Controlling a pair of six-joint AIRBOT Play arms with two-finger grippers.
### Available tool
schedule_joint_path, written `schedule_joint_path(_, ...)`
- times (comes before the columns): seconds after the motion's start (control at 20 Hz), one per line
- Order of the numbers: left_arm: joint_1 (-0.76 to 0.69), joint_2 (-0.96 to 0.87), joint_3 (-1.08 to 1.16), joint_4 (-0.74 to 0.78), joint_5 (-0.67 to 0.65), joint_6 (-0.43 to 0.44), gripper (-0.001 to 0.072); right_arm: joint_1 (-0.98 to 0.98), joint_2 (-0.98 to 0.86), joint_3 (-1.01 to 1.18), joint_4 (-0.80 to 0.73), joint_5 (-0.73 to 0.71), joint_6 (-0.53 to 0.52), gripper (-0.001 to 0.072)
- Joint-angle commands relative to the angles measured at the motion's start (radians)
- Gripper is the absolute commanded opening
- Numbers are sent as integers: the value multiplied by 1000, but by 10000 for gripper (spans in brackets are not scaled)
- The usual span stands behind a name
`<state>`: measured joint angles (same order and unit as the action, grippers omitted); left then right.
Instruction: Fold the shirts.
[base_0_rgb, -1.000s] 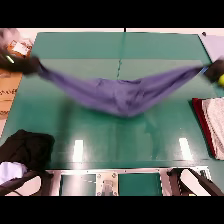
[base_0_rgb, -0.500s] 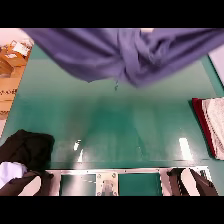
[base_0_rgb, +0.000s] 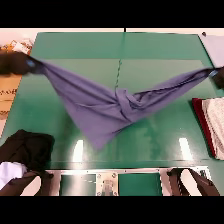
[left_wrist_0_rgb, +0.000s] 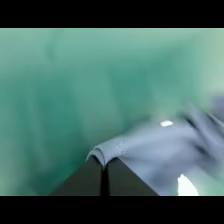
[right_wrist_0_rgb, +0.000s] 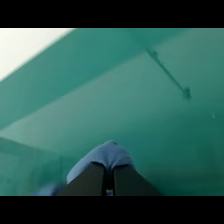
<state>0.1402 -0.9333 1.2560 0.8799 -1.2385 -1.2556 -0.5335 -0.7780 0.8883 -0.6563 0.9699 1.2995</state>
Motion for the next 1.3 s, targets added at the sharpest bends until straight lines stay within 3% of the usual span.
schedule_joint_path(0.0, -17, 3, -363, -172, 121, 101, 20, 32, -150, -155, 16, -71, -100, 16)
schedule_joint_path(0.15, -100, 3, -631, -182, 238, 114, 19, 32, -306, -182, 5, -71, -113, 45)
schedule_joint_path(0.25, -166, 3, -766, -199, 360, 113, 19, 26, -363, -164, -8, -70, -111, 407)
schedule_joint_path(0.3, -192, 3, -809, -212, 410, 112, 19, 19, -370, -140, -11, -54, -111, 464)
schedule_joint_path(0.45, -210, 3, -832, -215, 449, 113, 20, 10, -354, -56, -3, 110, -22, 465)
schedule_joint_path(0.55, -210, 3, -832, -215, 469, 114, 19, 92, -342, -65, 2, 126, 47, 466)
schedule_joint_path(0.65, -210, 3, -832, -215, 488, 117, 20, 251, -359, -90, 3, 24, 82, 472)
schedule_joint_path(0.7, -210, 3, -832, -215, 488, 117, 20, 341, -383, -90, 7, -63, 82, 508)
schedule_joint_path(0.85, -210, 3, -832, -215, 470, 117, 20, 553, -502, -66, 30, -339, 71, 512)
schedule_joint_path(0.95, -210, 3, -832, -215, 449, 121, 20, 619, -584, -5, -18, -356, -34, 505)
schedule_joint_path(1.0, -210, 3, -832, -215, 441, 132, 20, 635, -614, 20, -36, -356, -23, 505)
schedule_joint_path(1.25, -210, 3, -832, -215, 441, 132, 20, 673, -737, 93, -24, -308, 245, 506)
